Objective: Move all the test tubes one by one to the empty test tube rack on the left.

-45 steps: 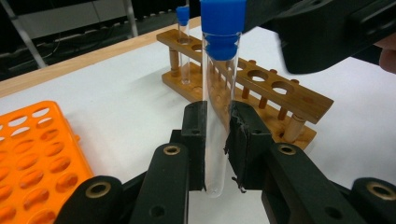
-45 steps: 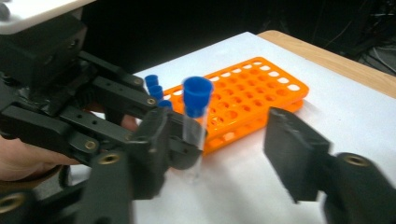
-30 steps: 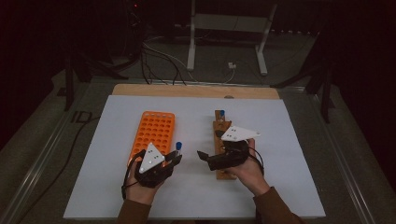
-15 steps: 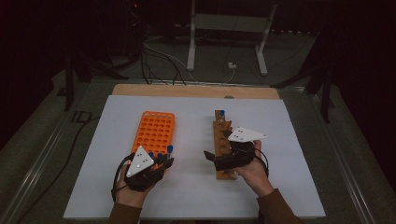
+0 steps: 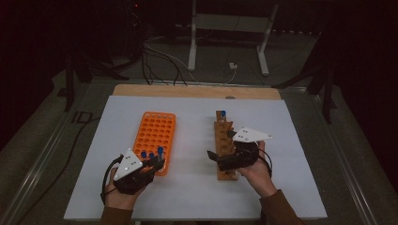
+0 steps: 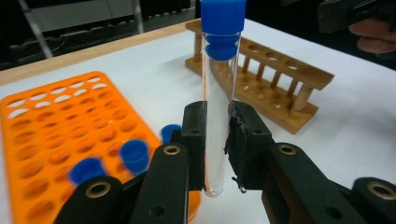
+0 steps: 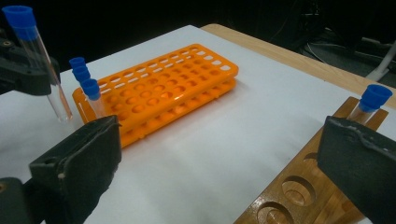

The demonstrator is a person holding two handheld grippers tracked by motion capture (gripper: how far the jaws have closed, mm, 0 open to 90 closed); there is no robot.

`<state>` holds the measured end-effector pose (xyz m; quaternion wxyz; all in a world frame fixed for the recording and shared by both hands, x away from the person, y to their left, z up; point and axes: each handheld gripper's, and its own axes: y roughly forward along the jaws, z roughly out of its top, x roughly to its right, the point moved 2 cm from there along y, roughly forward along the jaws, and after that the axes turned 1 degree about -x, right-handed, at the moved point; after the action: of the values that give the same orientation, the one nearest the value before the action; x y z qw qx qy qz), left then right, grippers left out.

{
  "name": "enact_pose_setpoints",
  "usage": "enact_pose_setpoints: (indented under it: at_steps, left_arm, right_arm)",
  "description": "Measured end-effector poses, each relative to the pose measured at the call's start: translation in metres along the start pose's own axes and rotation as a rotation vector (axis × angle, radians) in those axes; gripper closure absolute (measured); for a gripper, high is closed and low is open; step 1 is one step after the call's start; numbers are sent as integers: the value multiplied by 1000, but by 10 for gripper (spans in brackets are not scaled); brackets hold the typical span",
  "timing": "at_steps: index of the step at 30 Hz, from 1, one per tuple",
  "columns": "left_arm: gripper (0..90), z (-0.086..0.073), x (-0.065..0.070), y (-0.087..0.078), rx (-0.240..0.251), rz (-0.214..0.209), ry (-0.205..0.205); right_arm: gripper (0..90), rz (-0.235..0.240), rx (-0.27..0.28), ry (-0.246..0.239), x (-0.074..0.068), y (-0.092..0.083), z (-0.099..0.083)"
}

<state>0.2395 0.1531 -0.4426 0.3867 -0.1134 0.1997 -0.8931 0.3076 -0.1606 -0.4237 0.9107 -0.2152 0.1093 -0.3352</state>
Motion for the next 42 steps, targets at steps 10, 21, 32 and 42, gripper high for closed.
enact_pose_setpoints:
  at_steps: [10,21,32,42]
  left_arm:
    - [773,-7,-18,-17,6,52,-40]
    - [772,-12,-30,-24,20,95,-55]
    - [771,-17,-39,-28,43,154,-60]
    - [771,-27,-47,-22,35,226,-76]
  right_arm:
    - [8,2,-1,2,0,0,-1]
    - [7,7,-7,3,0,2,-2]
    - [7,8,1,4,-1,0,-1]
    - [7,10,2,3,-2,0,-1]
